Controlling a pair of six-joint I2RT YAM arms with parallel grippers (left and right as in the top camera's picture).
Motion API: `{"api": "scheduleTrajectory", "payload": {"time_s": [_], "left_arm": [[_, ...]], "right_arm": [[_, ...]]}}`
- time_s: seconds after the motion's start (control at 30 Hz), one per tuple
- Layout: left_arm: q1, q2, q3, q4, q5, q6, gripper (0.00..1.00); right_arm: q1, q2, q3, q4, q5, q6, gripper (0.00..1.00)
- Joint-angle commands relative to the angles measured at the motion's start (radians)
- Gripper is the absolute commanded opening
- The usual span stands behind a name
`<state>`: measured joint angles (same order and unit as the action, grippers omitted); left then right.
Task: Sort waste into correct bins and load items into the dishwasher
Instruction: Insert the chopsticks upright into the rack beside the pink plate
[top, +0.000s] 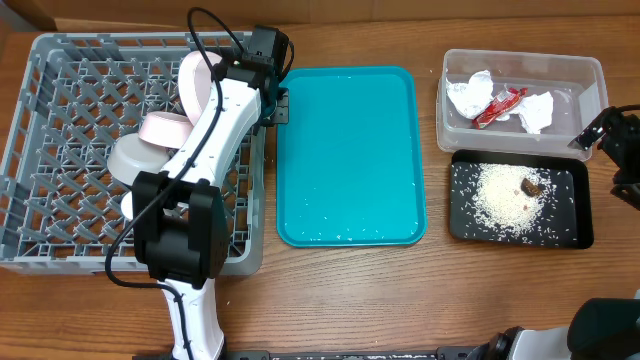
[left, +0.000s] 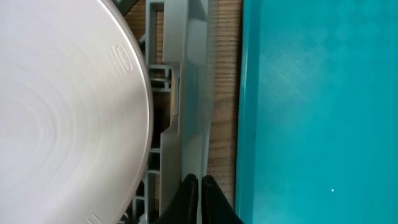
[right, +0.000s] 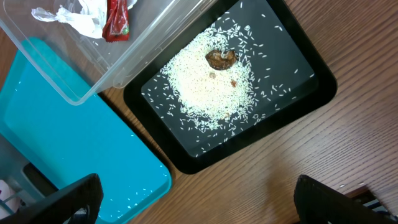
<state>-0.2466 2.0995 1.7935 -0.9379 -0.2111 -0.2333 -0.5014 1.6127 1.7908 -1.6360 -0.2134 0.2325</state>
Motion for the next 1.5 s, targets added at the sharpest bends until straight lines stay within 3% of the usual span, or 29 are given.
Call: {"api": "scheduleTrajectory", "payload": {"time_s": [0.0, 1.47], "left_arm": [[0.024, 0.018, -0.004, 0.000, -0.079, -0.010, 0.06], [0.024, 0.018, -0.004, -0.085, -0.114, -0.018, 0.04]], "right_arm": [[0.002, -0.020, 0.015, 0.003, -0.006, 0.000, 1.00], [0.002, -0.020, 0.015, 0.003, -0.006, 0.000, 1.00]]}}
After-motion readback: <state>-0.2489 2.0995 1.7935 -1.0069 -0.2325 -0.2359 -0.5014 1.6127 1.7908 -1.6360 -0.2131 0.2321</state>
